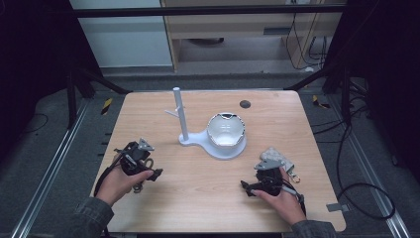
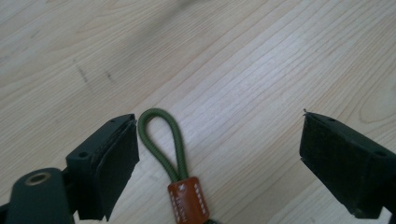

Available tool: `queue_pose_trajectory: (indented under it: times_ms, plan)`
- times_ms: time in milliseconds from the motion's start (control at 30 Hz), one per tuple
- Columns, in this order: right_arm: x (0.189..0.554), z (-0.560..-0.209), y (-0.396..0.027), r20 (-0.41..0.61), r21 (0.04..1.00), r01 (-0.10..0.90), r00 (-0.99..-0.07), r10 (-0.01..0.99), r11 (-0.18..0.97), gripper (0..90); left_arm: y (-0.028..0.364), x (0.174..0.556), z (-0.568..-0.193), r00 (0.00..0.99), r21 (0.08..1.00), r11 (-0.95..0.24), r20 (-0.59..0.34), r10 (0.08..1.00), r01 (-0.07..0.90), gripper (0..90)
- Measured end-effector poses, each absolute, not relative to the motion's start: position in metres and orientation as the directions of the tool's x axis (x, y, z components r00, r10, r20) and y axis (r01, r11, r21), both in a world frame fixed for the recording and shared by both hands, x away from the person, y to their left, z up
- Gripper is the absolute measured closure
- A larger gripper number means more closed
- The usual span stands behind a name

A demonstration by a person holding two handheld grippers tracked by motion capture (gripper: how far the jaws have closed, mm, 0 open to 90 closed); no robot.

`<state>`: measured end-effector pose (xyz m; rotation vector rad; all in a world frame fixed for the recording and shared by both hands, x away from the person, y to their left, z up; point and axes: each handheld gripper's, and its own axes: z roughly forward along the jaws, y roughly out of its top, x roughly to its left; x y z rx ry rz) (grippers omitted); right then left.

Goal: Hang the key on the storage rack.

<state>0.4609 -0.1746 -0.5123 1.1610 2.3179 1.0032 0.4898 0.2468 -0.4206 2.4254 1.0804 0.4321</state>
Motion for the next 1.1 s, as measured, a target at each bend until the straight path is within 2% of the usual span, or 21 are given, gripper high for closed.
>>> queue_pose_trajectory:
  times_ms: [300, 367, 633, 867, 1100]
  plan:
    - [0.461, -0.512, -0.175, 0.000, 0.731, 0.547, -0.599, 0.801, 0.408, 4.8, 0.262, 0.488, -0.421, 0.630, 0.437, -0.604, 0.103, 0.770, 0.666, 20.7]
    - [0.461, -0.512, -0.175, 0.000, 0.731, 0.546, -0.600, 0.800, 0.409, 4.8, 0.264, 0.488, -0.422, 0.633, 0.424, -0.611, 0.106, 0.767, 0.669, 30.3]
    - [0.461, -0.512, -0.175, -0.003, 0.730, 0.544, -0.602, 0.799, 0.413, 4.8, 0.272, 0.489, -0.428, 0.615, 0.371, -0.602, 0.100, 0.783, 0.707, 42.4]
    - [0.461, -0.512, -0.175, -0.004, 0.729, 0.545, -0.602, 0.798, 0.414, 4.8, 0.277, 0.489, -0.437, 0.606, 0.335, -0.586, 0.052, 0.794, 0.738, 49.1]
    - [0.461, -0.512, -0.175, -0.006, 0.730, 0.543, -0.604, 0.797, 0.416, 4.8, 0.280, 0.490, -0.446, 0.593, 0.320, -0.568, 0.025, 0.805, 0.758, 49.4]
